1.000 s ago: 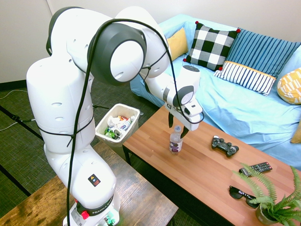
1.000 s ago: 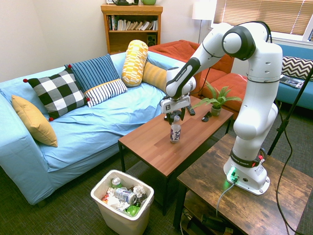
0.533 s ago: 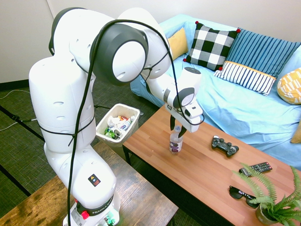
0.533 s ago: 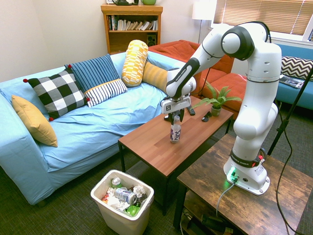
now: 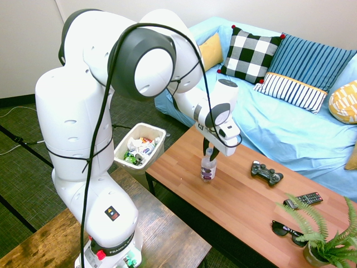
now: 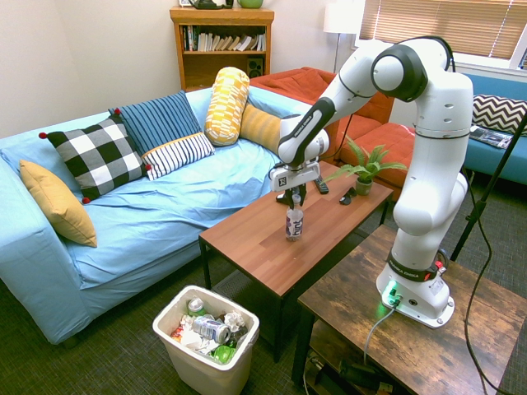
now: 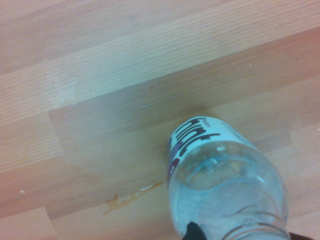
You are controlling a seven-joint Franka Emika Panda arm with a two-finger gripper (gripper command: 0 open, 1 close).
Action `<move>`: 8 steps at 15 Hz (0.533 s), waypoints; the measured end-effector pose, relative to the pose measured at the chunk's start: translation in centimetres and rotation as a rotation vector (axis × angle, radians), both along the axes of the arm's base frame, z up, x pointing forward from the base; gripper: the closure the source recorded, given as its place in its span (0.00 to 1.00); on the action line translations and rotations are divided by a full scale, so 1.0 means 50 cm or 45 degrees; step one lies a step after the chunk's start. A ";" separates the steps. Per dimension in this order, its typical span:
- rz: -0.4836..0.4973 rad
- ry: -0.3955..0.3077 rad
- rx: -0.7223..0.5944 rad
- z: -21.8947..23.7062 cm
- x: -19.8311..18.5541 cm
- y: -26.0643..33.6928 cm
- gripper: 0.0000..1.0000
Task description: Throw the bottle in the trash bin
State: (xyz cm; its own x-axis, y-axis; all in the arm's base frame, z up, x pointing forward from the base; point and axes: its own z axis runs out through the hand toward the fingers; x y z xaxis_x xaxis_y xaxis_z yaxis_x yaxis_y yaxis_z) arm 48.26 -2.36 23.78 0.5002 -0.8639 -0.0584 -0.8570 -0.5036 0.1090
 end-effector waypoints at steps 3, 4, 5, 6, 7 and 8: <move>0.075 -0.067 -0.007 0.062 0.010 0.063 1.00; 0.109 -0.101 -0.022 0.101 0.012 0.101 1.00; 0.143 -0.135 -0.040 0.144 0.014 0.146 1.00; 0.178 -0.169 -0.055 0.186 0.017 0.201 1.00; 0.218 -0.205 -0.066 0.221 0.020 0.261 1.00; 0.254 -0.241 -0.072 0.246 0.024 0.322 1.00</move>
